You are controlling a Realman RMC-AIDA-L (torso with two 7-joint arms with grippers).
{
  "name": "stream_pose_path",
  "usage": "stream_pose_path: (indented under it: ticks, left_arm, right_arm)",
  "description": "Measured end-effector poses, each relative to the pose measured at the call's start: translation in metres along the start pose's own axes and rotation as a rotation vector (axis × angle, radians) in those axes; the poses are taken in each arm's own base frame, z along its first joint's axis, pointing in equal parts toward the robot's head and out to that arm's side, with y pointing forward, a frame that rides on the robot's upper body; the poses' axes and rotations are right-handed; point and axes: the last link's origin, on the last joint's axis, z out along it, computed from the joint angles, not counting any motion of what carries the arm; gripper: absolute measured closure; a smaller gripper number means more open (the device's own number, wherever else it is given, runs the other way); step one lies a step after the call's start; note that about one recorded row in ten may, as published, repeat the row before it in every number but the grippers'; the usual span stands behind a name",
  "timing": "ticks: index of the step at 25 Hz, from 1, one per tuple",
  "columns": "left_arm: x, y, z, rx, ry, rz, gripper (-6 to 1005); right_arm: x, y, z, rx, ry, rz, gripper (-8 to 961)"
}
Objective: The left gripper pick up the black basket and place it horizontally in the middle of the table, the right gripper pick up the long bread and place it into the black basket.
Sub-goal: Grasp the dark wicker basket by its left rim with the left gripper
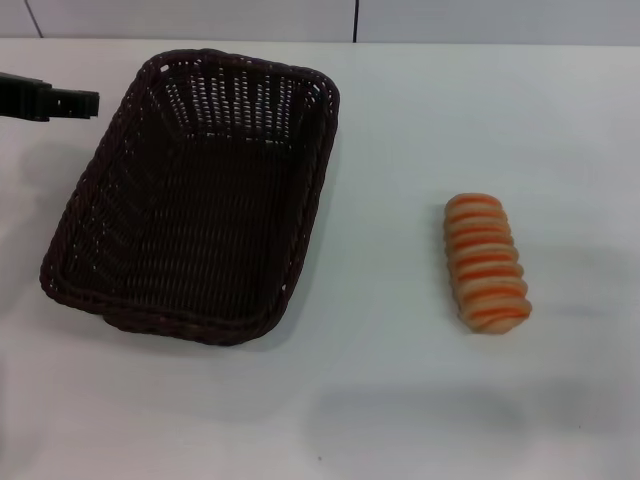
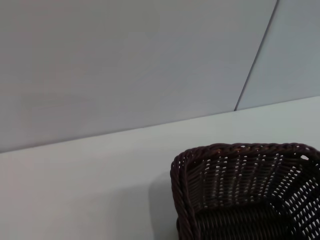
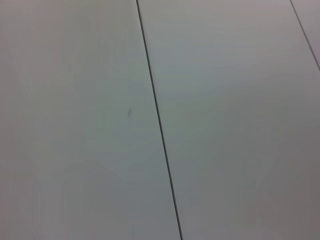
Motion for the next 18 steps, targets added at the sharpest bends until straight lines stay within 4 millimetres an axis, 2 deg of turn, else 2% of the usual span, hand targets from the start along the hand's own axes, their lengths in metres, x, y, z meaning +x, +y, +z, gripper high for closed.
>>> stream_pose_path:
  ticks: [18]
  left_arm:
    - [-0.031, -0.006, 0.025, -0.017, -0.072, -0.085, 305]
  right_arm:
    - [0.0, 0.0, -0.001, -0.002, -0.002, 0.0, 259]
